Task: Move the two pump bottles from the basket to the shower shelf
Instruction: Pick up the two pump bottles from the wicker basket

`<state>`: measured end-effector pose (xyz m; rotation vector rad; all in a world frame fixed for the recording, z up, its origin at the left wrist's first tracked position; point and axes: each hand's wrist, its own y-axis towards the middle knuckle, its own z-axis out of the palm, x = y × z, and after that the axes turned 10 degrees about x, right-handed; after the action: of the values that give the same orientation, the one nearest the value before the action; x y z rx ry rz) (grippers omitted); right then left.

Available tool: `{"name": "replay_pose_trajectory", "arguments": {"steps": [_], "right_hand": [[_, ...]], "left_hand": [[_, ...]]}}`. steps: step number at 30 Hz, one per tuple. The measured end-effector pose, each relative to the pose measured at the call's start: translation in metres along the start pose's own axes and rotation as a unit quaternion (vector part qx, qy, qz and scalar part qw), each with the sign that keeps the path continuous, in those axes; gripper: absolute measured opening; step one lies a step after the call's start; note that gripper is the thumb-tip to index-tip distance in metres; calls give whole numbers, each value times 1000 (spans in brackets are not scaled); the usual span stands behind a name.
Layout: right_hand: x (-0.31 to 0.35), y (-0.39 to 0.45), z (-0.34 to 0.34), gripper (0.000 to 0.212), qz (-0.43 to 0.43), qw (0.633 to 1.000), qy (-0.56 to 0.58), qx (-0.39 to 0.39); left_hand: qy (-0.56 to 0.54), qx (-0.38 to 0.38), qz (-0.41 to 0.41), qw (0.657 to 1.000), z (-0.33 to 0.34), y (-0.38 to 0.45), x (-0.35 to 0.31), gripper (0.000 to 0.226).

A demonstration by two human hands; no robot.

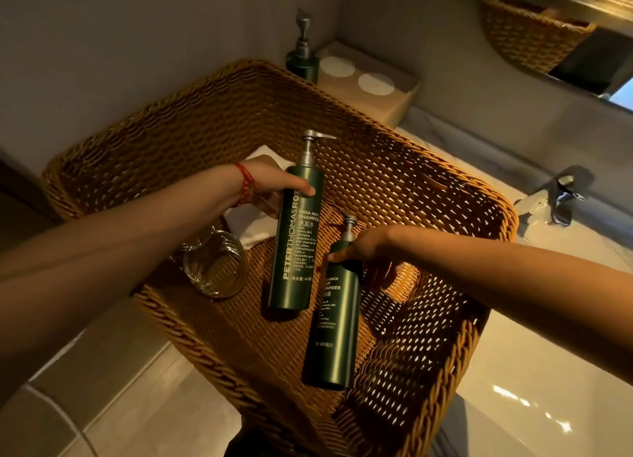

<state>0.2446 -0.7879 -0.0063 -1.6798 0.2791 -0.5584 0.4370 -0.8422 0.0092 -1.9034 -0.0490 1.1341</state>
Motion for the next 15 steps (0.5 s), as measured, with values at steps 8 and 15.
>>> {"name": "replay_pose_trajectory", "arguments": {"steps": [8, 15], "right_hand": [[11, 21, 8, 59, -79, 988, 133, -2], [24, 0, -16, 59, -237, 964, 113, -30]], "left_hand": [[-21, -57, 62, 996, -21, -30, -3, 25], [-73, -65, 69, 993, -30, -52, 1, 30]]}}
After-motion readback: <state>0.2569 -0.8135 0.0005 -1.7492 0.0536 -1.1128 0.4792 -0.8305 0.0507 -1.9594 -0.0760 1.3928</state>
